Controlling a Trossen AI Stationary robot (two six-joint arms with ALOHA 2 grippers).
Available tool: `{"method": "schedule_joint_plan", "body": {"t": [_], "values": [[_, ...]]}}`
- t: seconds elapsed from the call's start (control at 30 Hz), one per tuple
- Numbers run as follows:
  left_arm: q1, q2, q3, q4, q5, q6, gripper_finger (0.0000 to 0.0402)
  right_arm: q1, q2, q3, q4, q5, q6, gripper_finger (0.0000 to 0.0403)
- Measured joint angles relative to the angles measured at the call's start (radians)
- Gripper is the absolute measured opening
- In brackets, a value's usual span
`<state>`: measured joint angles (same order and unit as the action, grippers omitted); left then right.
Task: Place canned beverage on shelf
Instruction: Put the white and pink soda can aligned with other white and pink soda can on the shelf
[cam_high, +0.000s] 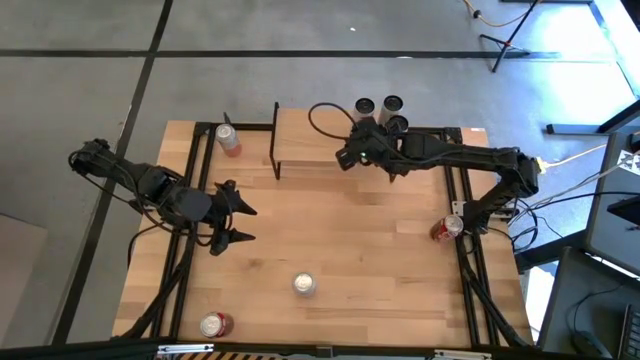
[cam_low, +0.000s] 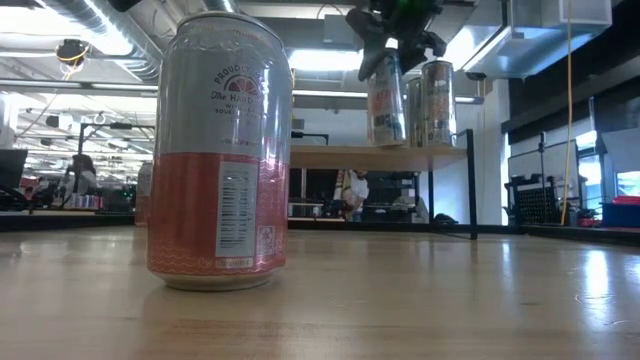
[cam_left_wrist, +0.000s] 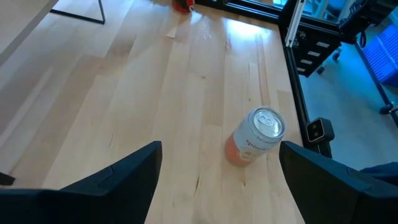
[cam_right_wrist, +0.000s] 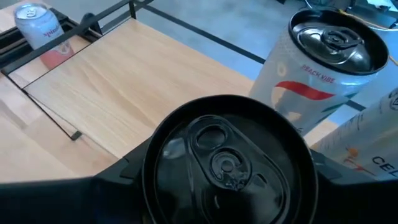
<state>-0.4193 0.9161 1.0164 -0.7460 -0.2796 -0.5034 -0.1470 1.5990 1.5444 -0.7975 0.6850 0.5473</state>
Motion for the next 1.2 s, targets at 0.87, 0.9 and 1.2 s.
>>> {"method": "schedule_joint_plan", "body": {"t": [0.87,0.9,1.2], "values": [[0.000,0.000,0.000,-0.001,0.000,0.010,0.0315,-0.030,0.001,0.000,0.036,0.042,-0.015,0.0350],[0.000,0.000,0.000,-0.001,0.000,0.010,0.0315,-0.030,0.001,0.000,0.036,0.042,-0.020,0.0348],[0.000,0.000,0.000,-0.001,0.000,0.010,0.0315,-0.030,-0.006,0.053,-0.012,0.041,-0.034,0.0339]]}}
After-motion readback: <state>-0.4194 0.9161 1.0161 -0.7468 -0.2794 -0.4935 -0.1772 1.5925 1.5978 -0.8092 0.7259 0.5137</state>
